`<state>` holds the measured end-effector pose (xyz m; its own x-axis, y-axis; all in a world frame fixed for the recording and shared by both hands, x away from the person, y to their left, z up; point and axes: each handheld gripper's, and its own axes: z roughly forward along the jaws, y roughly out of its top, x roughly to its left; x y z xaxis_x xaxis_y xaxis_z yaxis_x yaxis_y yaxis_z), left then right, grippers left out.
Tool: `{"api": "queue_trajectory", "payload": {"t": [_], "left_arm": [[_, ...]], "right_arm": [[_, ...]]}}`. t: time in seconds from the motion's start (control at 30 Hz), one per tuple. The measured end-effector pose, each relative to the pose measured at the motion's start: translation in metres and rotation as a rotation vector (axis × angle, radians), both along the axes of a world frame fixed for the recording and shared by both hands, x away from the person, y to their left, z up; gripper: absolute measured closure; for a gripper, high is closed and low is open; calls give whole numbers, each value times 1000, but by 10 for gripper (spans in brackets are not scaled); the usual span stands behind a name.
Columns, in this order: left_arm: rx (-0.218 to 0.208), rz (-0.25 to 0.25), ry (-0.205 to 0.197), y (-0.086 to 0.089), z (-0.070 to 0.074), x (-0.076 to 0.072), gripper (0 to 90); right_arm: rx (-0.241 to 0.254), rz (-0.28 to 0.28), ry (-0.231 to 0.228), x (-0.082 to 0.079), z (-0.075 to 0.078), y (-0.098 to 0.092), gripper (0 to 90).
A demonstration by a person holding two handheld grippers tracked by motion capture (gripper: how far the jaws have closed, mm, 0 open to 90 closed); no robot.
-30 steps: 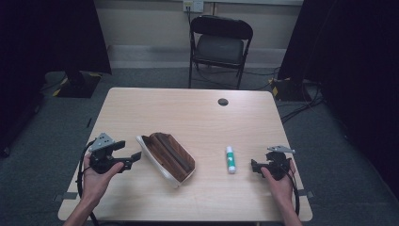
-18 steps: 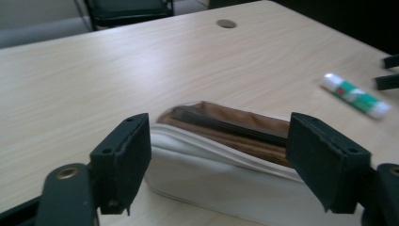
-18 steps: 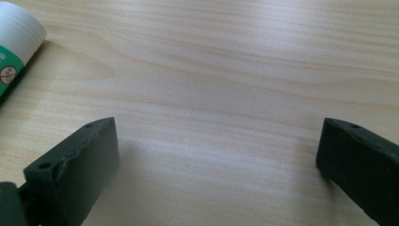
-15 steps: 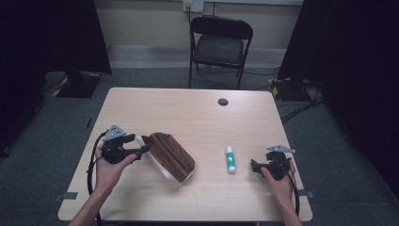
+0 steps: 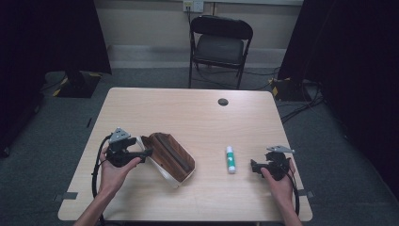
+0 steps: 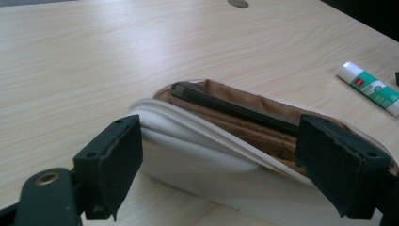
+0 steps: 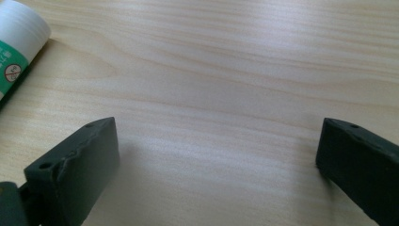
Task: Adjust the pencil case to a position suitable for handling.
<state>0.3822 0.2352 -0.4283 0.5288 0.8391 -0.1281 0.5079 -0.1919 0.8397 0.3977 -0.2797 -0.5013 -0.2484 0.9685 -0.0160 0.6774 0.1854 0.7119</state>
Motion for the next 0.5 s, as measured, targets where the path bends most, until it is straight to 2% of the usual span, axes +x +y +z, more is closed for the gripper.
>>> {"api": "queue_trajectory", "payload": {"t": [0.07,0.27,0.37,0.5], "left_arm": [[-3,-5,-11,0,0,-1,171],[-44,-39,19,1,-2,3,264],[-35,-67,21,1,0,4,349],[-32,-96,21,-2,2,2,405]], "right_arm": [[0,0,0,0,0,0,0],[1,-1,-1,0,0,0,0],[2,-2,1,0,0,0,0],[2,-2,0,0,0,0,0]]}}
